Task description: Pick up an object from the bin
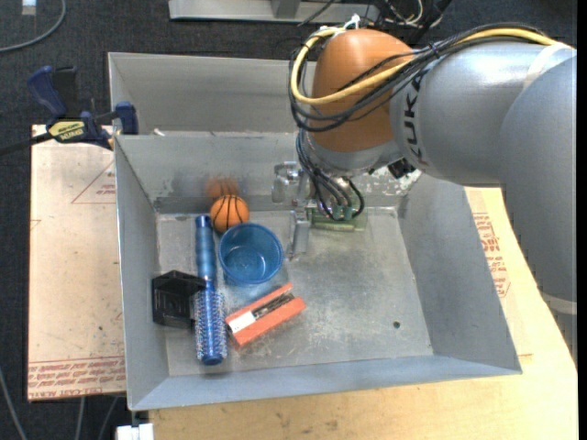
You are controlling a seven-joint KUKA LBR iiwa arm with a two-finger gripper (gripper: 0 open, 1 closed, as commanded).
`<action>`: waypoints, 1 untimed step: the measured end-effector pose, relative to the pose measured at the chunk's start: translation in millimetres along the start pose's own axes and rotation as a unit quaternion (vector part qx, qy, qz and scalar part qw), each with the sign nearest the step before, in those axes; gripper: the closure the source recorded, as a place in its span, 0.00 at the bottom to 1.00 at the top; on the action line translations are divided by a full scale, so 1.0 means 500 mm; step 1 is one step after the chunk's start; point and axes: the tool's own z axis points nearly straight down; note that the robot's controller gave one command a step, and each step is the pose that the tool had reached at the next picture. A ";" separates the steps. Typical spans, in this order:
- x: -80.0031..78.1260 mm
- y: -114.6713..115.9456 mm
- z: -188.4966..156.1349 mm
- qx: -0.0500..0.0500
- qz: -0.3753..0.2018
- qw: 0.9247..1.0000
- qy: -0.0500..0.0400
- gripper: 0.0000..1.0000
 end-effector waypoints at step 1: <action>-0.003 -0.001 -0.010 0.000 0.001 1.000 -0.004 0.00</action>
Offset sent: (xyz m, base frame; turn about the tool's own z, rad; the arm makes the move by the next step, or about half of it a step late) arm -0.0368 -0.0589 0.0115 -0.0987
